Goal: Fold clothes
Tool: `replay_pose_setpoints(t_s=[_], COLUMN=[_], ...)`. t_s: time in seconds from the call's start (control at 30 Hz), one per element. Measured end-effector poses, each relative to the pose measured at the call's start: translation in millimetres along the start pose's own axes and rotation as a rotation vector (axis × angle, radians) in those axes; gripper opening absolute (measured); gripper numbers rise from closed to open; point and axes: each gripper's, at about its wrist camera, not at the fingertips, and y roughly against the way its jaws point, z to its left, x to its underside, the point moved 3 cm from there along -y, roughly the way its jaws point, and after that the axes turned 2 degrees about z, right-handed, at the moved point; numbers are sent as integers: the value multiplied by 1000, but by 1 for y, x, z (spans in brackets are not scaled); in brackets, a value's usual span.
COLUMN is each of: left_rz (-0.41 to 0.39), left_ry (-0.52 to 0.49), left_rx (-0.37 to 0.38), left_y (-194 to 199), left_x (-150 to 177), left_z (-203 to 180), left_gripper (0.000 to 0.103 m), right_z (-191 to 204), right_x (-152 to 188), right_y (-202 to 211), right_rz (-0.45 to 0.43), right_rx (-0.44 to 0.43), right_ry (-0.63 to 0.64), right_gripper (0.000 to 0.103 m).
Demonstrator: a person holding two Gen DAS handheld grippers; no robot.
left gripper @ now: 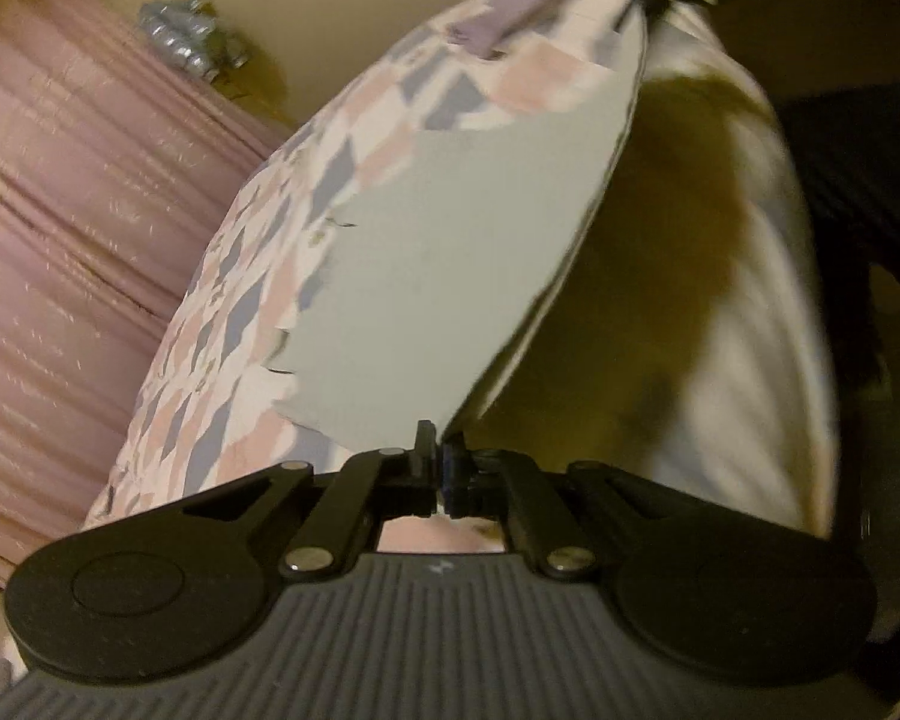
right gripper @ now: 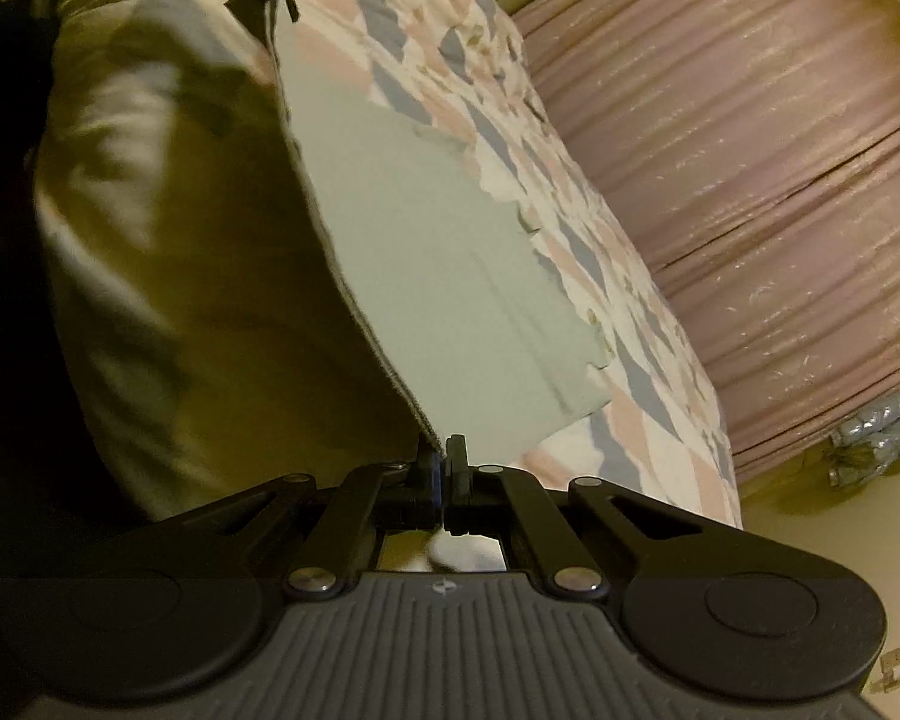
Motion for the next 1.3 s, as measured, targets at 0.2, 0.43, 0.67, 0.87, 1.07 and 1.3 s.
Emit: replay_pose_setpoints(t_s=[0.2,0.43,0.67,0.87,1.07,1.3], left_rz=[-9,40,166,234,227,194], left_ry=[64,190,328,557,764,790], left_rx=[52,190,346,411,436,445], left_y=[-91,-212,-295,-342,-344,-325], left_x=[-20,-26,-15,7,27,33], left_z=[103,202,242,254,268,283], left_gripper=[1,1,2,14,28,31], right_z=[-113,-233,-282,-292,-300,-302], right_x=[-26,-36,-34,-10,18,36], right_y=[-63,-196,-289,-346,-363,-356], right_rz=[28,111,211,256,236,209], right_rx=[-169,-342,-512,-579,-616,-626], right_ry=[-131,-361,-464,-624,-828,-968], right_gripper=[0,0,0,11,37,41])
